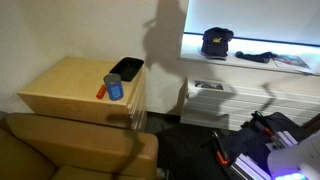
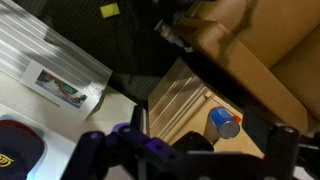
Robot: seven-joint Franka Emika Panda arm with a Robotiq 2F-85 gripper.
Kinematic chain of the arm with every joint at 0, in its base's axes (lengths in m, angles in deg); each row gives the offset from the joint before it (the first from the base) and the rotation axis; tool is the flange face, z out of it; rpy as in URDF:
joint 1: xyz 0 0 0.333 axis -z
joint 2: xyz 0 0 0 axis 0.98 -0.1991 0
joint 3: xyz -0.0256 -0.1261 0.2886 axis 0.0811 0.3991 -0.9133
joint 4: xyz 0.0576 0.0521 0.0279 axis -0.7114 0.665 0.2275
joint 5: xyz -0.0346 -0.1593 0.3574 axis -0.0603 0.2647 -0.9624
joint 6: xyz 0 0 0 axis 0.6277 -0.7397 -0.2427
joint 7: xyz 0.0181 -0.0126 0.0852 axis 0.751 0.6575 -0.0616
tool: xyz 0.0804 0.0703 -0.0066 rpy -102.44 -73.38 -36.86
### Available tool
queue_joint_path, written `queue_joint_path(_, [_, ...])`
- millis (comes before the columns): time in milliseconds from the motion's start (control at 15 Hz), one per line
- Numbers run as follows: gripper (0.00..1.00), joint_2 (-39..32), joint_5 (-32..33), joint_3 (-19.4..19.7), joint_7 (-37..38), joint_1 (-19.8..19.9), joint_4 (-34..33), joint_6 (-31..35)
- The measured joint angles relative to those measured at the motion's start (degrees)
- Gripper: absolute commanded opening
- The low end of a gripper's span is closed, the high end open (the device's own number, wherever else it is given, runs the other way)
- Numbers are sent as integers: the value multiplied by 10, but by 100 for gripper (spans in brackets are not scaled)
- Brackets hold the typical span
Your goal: Open the flat drawer
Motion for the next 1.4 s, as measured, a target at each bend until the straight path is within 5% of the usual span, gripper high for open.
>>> queue_joint_path(400, [100,-38,-17,8,24,17,58,65])
queue_joint_path(933, [100,-212,-155,-5,37,-8,216,391])
queue_joint_path(1400, [100,-264,-181,-2,43,-24,219,456])
